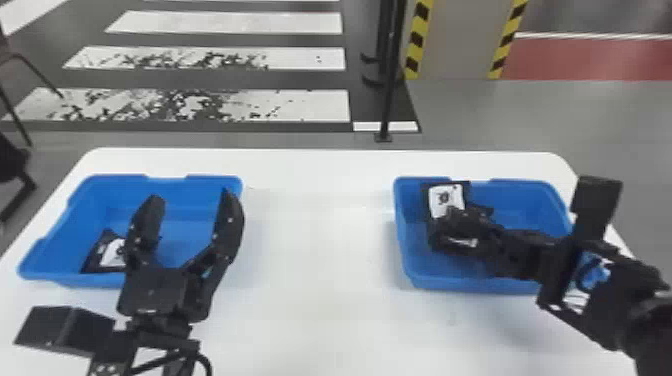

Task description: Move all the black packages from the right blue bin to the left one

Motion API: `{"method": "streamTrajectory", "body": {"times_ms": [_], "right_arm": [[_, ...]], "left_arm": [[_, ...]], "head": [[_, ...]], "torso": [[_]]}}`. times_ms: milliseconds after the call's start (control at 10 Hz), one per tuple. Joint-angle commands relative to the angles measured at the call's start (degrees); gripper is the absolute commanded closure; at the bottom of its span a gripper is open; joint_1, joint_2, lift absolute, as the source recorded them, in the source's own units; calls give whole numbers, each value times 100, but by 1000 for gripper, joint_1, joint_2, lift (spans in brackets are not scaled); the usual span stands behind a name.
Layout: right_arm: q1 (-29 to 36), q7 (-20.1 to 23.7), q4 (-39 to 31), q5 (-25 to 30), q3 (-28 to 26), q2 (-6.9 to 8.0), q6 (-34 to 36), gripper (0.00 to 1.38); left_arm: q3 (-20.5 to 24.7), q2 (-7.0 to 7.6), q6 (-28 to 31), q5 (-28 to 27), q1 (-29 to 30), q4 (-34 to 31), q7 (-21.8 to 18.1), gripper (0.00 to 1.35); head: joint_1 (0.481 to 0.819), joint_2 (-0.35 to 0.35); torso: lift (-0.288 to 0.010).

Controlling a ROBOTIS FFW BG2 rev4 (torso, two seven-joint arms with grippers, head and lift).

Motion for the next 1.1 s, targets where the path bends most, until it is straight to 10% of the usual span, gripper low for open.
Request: {"method": "streamTrajectory", "body": {"times_ms": [0,600,1000], "right_arm": [[-20,328,-175,-426,-98,-8,2,1194],[-1032,2217,416,-1465,1308,-447,-181,1194],[-1468,2622,950,-2082,2016,-518,-294,1194]], "left_arm": [[-112,17,-140,196,-23,-14,0,188],[-626,105,-27,2081,-51,-168,-96,188],[-752,192,690,2630,-136,-590,-492,188]], "head": [[695,-1],[695,163],[695,192]], "torso": [[-180],[-180],[-180]]}}
